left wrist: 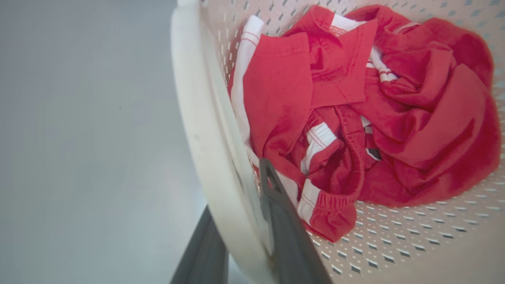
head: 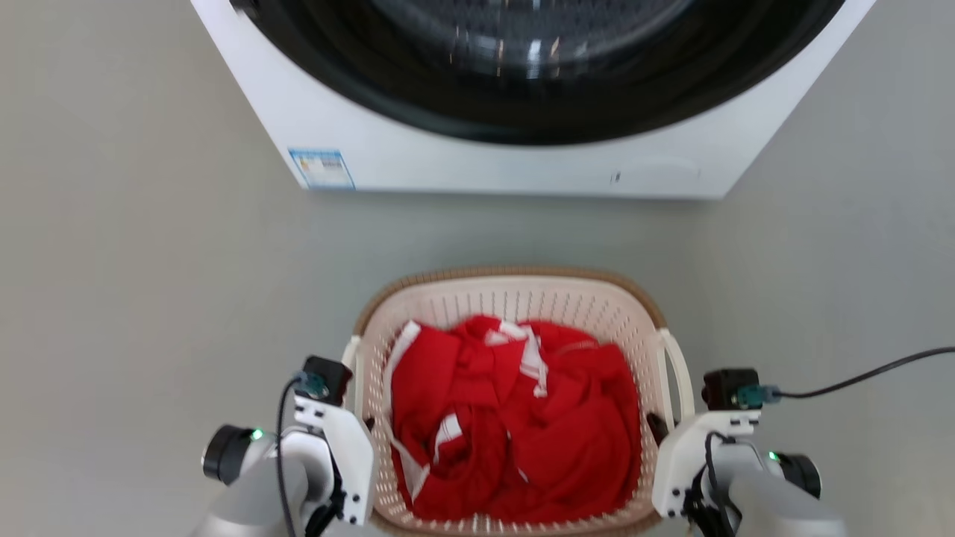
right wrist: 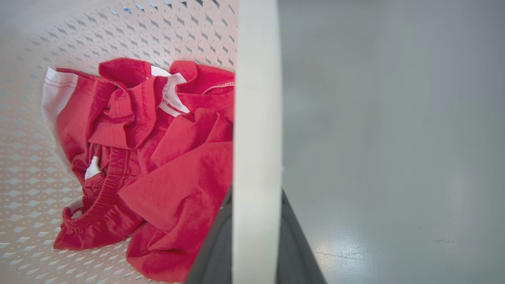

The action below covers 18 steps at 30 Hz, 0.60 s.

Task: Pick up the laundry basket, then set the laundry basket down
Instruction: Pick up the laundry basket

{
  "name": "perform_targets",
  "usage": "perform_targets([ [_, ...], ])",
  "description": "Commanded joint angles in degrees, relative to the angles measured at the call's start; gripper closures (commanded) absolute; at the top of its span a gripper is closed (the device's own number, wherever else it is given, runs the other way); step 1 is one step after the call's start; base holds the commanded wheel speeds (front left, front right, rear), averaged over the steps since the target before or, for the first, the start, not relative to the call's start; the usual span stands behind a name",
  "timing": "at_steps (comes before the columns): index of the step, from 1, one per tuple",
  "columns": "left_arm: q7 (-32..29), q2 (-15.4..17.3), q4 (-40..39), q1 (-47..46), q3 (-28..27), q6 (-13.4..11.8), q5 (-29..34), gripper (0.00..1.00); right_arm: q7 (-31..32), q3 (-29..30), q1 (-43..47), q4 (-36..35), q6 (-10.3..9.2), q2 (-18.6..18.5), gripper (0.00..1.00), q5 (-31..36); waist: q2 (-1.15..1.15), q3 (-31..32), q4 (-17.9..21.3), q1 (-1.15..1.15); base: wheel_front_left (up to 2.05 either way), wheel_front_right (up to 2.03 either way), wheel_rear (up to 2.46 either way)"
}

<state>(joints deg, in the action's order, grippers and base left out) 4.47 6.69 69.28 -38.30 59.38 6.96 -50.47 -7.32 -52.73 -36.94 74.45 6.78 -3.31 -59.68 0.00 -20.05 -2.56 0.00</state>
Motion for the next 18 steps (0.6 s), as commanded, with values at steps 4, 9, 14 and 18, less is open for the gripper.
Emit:
perform_targets([
  [4, -1.97, -0.92, 0.58, 1.46, 0.64, 0.33, 0.28, 1.0, 1.63, -1.49, 3.61, -0.52, 0.7, 0.44, 1.0, 0.04, 0.0, 7.65, 0.38, 0.0, 0.0, 0.0, 0.0],
  [9, -3.8, -2.34, 1.34, 3.35, 1.63, -0.24, 0.21, 1.0, 3.9, -0.04, 6.42, -0.51, 0.7, 0.44, 1.0, 1.72, 0.0, 11.93, 0.73, 0.0, 0.0, 0.0, 0.0],
  [14, -4.99, -3.25, 1.4, 5.13, 2.63, -0.84, 0.14, 1.0, 5.32, 1.91, 8.43, -0.5, 0.7, 0.44, 1.0, 4.09, 0.0, 15.04, 1.04, 0.0, 0.0, 0.0, 0.0],
  [18, -5.76, -3.6, 1.07, 6.69, 3.21, -1.42, -0.2, 1.0, 6.07, 4.11, 10.22, -0.5, 0.7, 0.44, 1.0, 6.0, 0.0, 17.46, 1.15, 0.0, 0.0, 0.0, 0.0],
])
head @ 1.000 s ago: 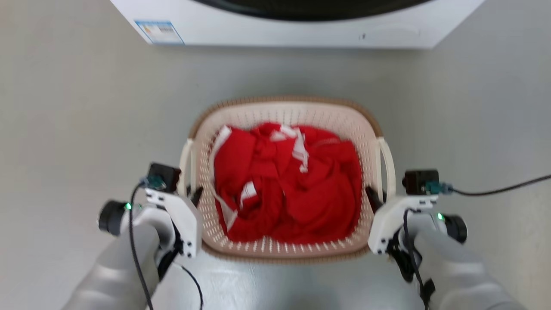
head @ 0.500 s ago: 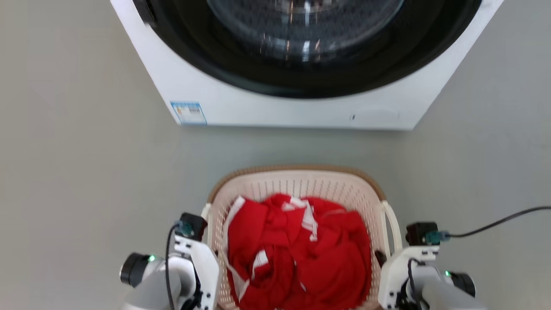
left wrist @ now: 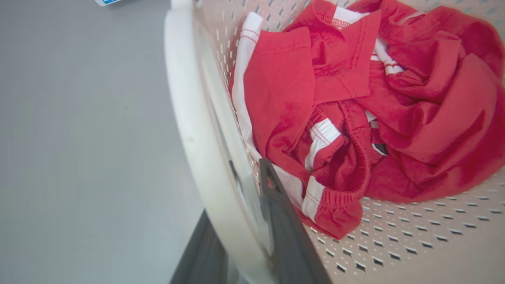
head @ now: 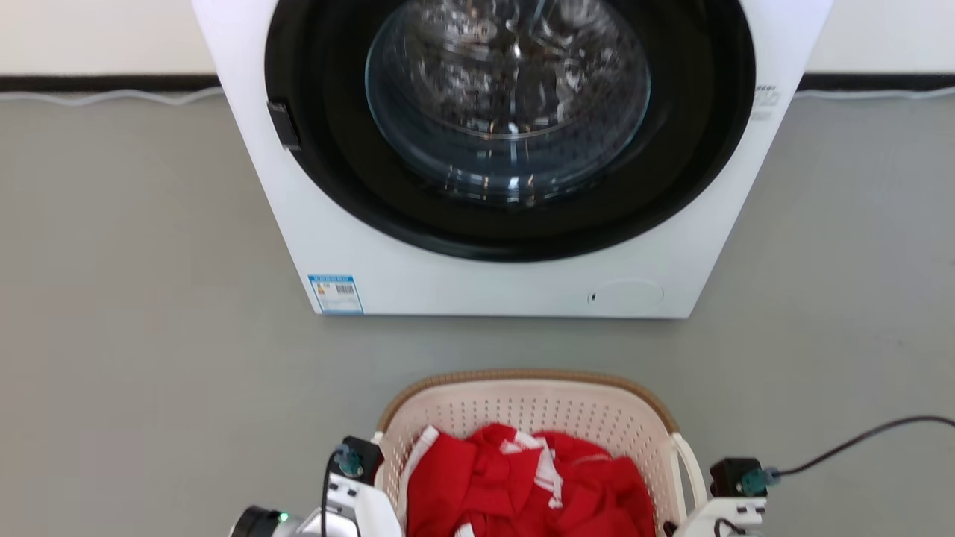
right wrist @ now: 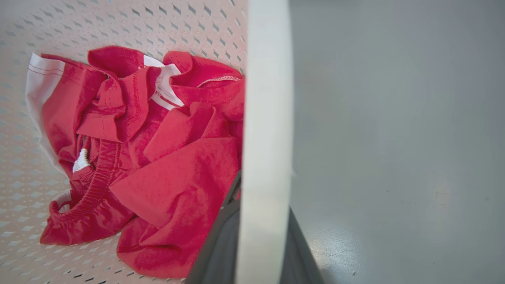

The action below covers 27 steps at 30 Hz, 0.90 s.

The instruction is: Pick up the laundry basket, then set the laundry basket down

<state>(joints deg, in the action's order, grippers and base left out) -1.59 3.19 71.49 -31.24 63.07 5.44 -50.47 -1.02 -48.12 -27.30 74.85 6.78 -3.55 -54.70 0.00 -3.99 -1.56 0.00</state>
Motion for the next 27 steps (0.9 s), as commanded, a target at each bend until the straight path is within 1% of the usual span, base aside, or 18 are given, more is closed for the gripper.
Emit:
perform_targets([
  [1, 0.2, -0.16, -1.35, -0.12, -0.37, -0.09, -0.29, 1.0, -0.23, 0.14, 0.89, -0.9, 0.7, 0.68, 1.0, 1.49, 0.0, 1.63, 0.12, 0.0, 0.0, 0.0, 0.0],
  [9, -1.41, -0.29, -3.63, 1.69, 0.77, -1.24, -1.24, 1.0, 0.97, 4.03, 2.9, -0.89, 0.7, 0.68, 1.0, 4.86, 0.0, 3.82, 0.03, 0.0, 0.0, 0.0, 0.0],
  [16, -2.65, -0.3, -4.97, 2.26, 1.3, -1.91, -2.3, 1.0, 1.76, 5.62, 2.88, -0.89, 0.7, 0.68, 1.0, 6.48, 0.0, 4.85, -0.02, 0.0, 0.0, 0.0, 0.0],
  [20, -4.75, -0.31, -5.7, 2.91, 2.36, -2.12, -2.87, 1.0, 2.24, 6.67, 3.76, -0.89, 0.7, 0.68, 1.0, 7.21, 0.0, 6.04, -0.28, 0.0, 0.0, 0.0, 0.0],
  [27, -6.47, -0.31, -6.79, 3.22, 3.58, -2.44, -3.52, 1.0, 3.47, 7.38, 4.66, -0.89, 0.7, 0.68, 1.0, 7.96, 0.0, 6.48, -0.85, 0.0, 0.0, 0.0, 0.0],
])
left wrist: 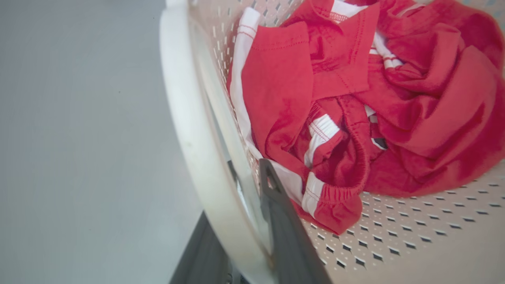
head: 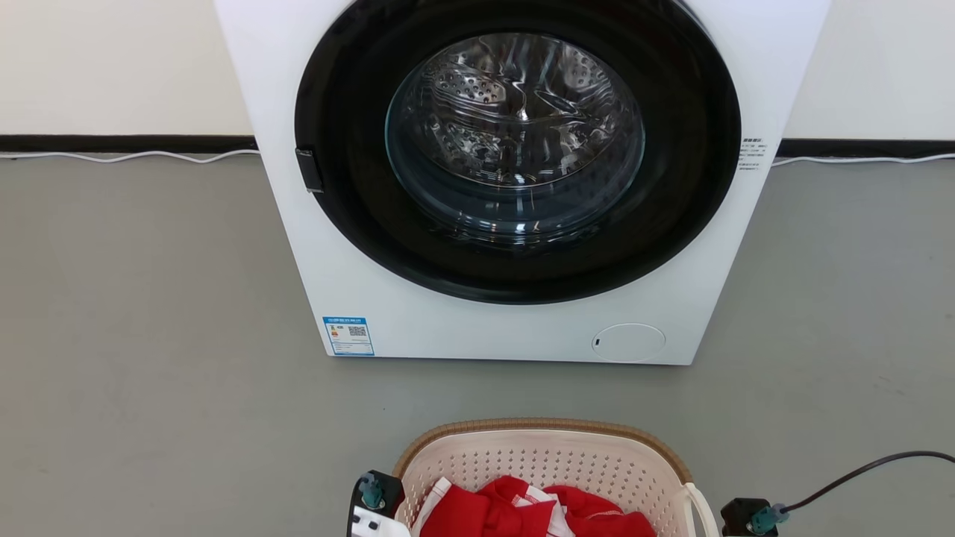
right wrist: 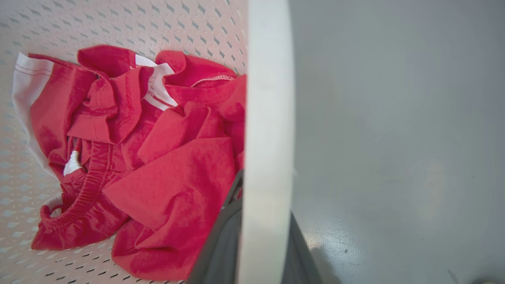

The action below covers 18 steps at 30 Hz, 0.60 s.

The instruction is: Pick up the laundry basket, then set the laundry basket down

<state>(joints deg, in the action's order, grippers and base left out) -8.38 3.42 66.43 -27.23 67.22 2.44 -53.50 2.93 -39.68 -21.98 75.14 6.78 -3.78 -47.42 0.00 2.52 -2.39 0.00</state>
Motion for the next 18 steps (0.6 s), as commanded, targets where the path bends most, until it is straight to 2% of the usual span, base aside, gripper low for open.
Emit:
perform_targets([
  [1, 0.2, -0.54, -1.75, -0.77, -0.41, 0.53, -0.53, 1.0, -0.41, -1.09, -0.66, -1.19, 0.7, 0.91, 1.0, 0.69, 0.0, -0.04, -0.06, 0.0, 0.0, 0.0, 0.0],
  [18, 0.22, -0.54, -2.06, -0.76, 0.74, 0.11, -2.12, 1.0, -0.3, -1.1, -0.81, -1.19, 0.7, 0.91, 1.0, 1.38, 0.0, -0.28, 0.14, 0.0, 0.0, 0.0, 0.0],
])
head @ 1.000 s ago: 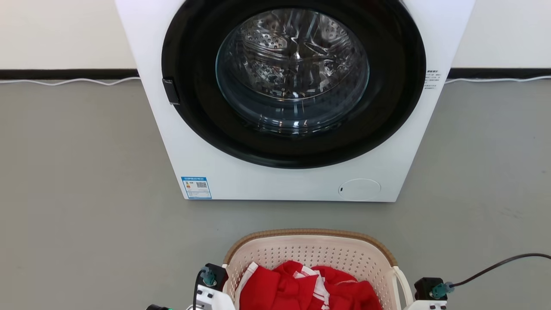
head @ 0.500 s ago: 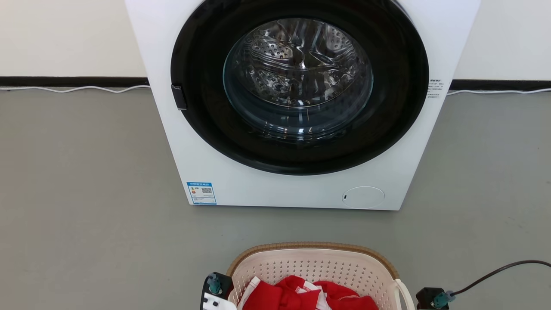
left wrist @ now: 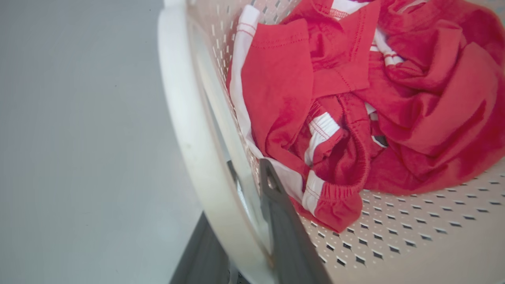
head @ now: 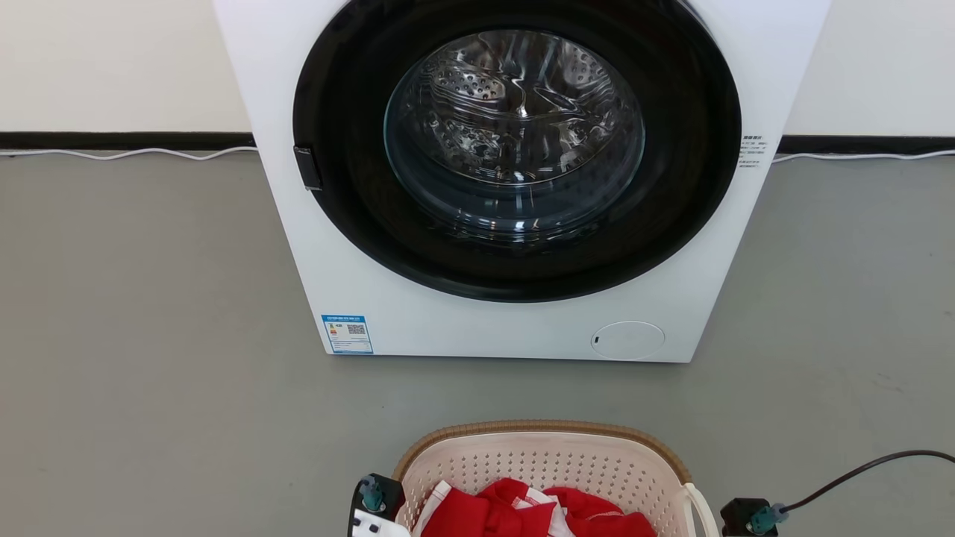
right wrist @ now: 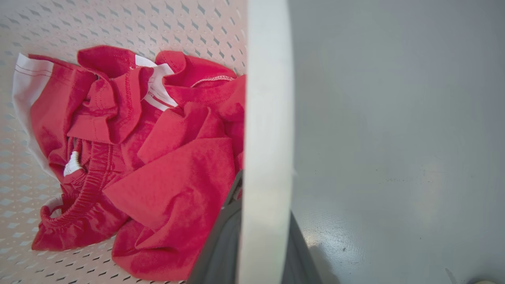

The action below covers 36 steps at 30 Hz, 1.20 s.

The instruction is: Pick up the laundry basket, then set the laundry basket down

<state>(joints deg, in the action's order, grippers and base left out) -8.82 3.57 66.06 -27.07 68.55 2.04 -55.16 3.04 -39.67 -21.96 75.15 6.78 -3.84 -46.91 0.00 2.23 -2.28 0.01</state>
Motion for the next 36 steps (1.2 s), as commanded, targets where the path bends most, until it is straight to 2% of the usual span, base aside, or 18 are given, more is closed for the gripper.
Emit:
perform_targets([
  [1, 0.63, -0.68, -1.73, -0.93, -0.52, 0.47, -0.54, 1.0, -0.43, -1.15, -0.84, -1.2, 0.7, 0.96, 1.0, 0.81, 0.0, 0.03, 0.08, -0.01, 0.0, 0.0, 0.0],
  [27, 0.69, -0.69, -1.9, -1.65, 0.9, 0.21, -1.91, 1.0, -0.34, -1.8, -1.07, -1.2, 0.7, 0.96, 1.0, -0.14, 0.0, -0.05, 0.34, -0.01, 0.0, 0.0, 0.0],
  [36, 2.42, -0.68, -1.04, -2.53, 1.21, 0.28, -1.62, 1.0, -1.85, -3.92, -1.7, -2.02, 0.7, 0.96, 1.0, -2.35, 0.0, -2.47, 0.6, -0.01, 0.0, 0.0, 0.0],
])
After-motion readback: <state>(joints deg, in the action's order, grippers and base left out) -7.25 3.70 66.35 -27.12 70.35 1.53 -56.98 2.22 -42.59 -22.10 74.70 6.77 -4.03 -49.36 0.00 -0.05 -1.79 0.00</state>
